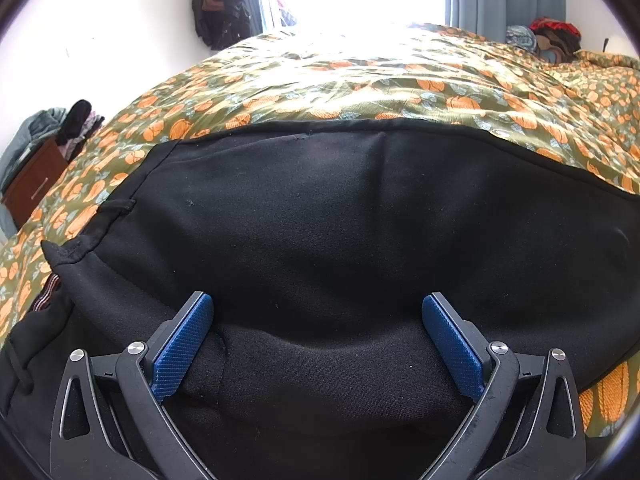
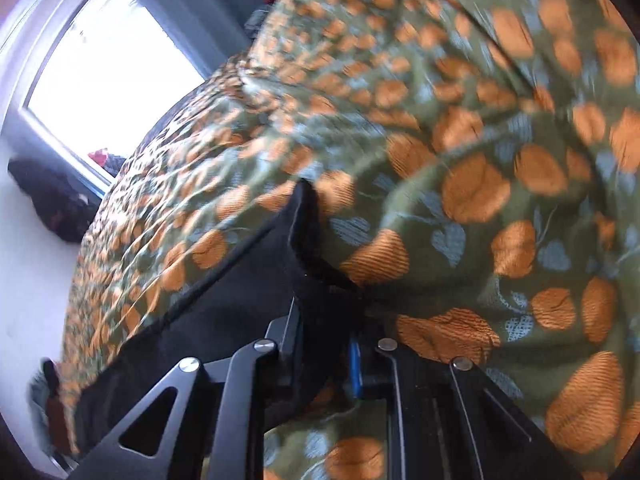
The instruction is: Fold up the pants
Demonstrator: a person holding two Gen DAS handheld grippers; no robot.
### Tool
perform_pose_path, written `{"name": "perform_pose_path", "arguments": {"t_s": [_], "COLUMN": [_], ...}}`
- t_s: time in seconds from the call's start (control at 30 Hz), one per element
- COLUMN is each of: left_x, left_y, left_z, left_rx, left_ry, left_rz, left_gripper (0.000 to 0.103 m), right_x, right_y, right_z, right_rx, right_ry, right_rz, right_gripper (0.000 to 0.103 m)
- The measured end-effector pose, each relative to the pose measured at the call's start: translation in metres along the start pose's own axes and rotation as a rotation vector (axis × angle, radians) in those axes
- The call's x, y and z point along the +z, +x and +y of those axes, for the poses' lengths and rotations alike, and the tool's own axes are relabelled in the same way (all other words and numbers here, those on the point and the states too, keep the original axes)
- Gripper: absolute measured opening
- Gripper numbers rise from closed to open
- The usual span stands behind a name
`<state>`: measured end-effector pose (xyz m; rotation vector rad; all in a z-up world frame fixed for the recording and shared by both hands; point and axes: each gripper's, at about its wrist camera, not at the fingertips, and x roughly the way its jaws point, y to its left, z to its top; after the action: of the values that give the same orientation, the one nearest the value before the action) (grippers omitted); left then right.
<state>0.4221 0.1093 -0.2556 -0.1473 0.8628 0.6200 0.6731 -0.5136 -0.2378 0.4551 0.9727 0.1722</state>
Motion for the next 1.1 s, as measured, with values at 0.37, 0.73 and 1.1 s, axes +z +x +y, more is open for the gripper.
{"name": "perform_pose_path", "arguments": {"t_s": [0.37,0.73,1.1], "left_x": [0.0,-0.001,-0.001], "left_y": [0.0,0.001,0.002], "left_z": [0.0,-0.003,-0.002], "left_rx": [-0.001,-0.006,-0.011], "left_ry": [0.0,0.015,0.012], "left_rz": [0.0,0.011,0.009], "left_gripper": [0.103,0.103,0.103], "right_x": [-0.106,-0.185,-0.23], "right_y": [-0.184,-0.195,-0.239], "right_z": [0.103,-0.077,0.01], "right_rx": [0.233,-0.357,0.123], "right_ry": [-0.62,-0.418,0.019], "right_rz": [-0.098,0.099,0.133], "right_gripper": [0.007,0.056,0.059]}}
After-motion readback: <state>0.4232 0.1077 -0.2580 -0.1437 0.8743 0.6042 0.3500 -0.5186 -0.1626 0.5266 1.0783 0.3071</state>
